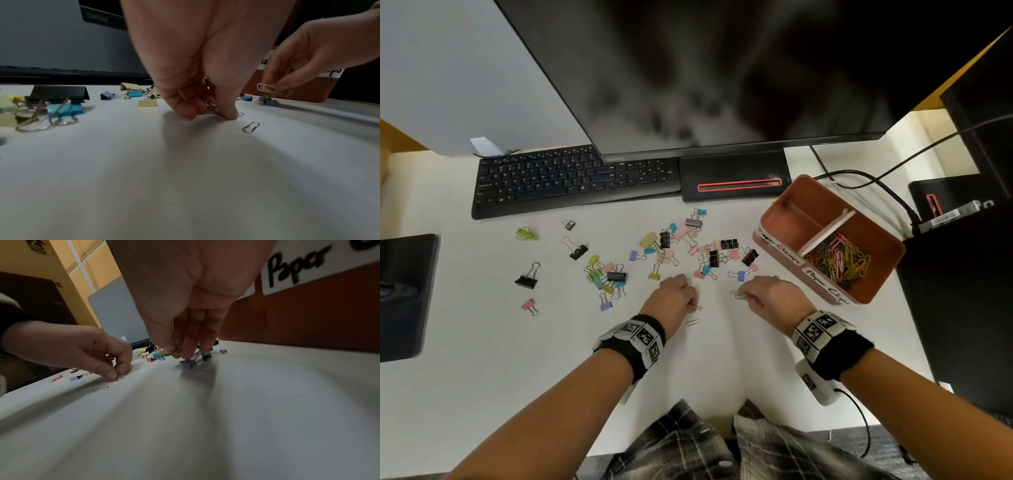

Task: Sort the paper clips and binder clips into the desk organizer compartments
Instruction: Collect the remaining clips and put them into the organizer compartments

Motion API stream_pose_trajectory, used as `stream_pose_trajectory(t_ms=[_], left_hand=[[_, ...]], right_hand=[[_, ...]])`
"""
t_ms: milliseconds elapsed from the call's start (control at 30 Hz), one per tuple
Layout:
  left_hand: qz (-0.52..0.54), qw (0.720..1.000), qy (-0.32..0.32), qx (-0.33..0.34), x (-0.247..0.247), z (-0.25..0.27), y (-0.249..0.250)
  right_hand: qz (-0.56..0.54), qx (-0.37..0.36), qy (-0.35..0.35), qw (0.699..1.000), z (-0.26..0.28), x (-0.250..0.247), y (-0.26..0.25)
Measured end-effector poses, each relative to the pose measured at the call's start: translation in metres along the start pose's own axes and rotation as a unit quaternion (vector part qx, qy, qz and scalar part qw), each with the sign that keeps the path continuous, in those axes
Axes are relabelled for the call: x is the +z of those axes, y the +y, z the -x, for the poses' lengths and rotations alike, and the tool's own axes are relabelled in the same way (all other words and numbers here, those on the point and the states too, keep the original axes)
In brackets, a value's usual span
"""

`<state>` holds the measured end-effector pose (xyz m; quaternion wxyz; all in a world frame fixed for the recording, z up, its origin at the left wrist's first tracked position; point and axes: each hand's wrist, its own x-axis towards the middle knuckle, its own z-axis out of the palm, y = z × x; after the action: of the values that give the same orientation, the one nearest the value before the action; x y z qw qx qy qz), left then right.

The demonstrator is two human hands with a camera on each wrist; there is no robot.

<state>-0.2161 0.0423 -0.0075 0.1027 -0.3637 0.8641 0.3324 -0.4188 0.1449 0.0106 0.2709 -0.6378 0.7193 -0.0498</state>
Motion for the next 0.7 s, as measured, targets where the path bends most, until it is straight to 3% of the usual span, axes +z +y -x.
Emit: stream_pose_trajectory(t_ms=[200,434,567,700], left_hand=[[0.014,1.0,0.003,-0.001,0.0,0.003,-0.003],[0.11,0.988,0.1,-0.05,-0.01,0.028,-0.03],[0.122,0.978,0.149,-0.076,-0.02,0.053,-0.052],[0.142,0.975,0.136,-0.1,-0.023,0.077,-0.073]], right_hand=[[-0.014,-0.029,-0.041,0.999,-0.005,0.003,-0.019],[0.019,-0.083,-0.102,0.991,-0.025,0.032,-0.062],[0.033,-0.054,-0.099,0.993,-0.035,0.041,-0.078],[0.016,-0.057,-0.126,0.99,-0.03,0.04,-0.082]])
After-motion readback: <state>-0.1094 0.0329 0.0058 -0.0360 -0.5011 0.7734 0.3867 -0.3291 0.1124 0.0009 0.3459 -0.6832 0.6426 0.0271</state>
